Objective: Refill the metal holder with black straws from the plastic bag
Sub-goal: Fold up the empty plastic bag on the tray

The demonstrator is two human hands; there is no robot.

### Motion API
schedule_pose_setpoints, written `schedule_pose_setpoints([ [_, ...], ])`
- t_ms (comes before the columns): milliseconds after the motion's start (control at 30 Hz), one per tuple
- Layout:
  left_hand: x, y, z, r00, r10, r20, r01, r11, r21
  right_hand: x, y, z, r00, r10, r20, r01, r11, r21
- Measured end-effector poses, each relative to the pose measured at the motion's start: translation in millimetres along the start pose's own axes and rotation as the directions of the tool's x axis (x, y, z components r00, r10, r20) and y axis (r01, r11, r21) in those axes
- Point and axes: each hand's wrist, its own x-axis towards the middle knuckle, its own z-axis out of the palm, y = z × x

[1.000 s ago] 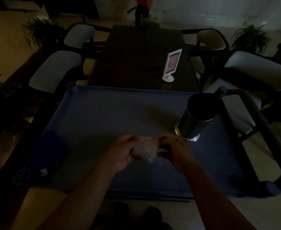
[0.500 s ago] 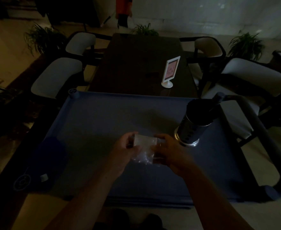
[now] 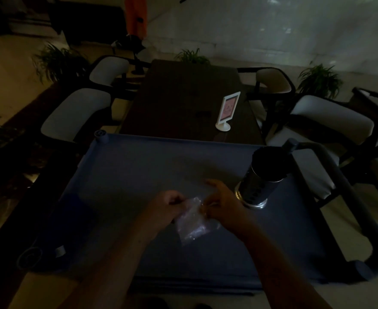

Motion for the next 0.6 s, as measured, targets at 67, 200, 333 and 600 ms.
schedule_pose_setpoints([
  [67,2,-1,-6,0.996,0.023,-0.086,-0.028,0.998,-0.057,-1,2,4,0.987,0.037,-0.156,-0.007,0.982,0.189],
  [200,-2,-6,-12,0.963,0.001,-0.270,-0.031,0.994,-0.106,-16,14,19,0.972,0.206,-0.114,-0.131,0.876,0.465],
  [333,-14,-9,-8,0.968,-0.016,-0.251,-0.015,0.993,-0.120,-16,18,41,0.979,0.206,0.010,-0.192,0.894,0.406],
  [600,-65,-21,-14,0.918,-0.109,-0.380,0.013,0.969,-0.248,-4,17,61,0.942,0.234,0.242,-0.331,0.769,0.546],
])
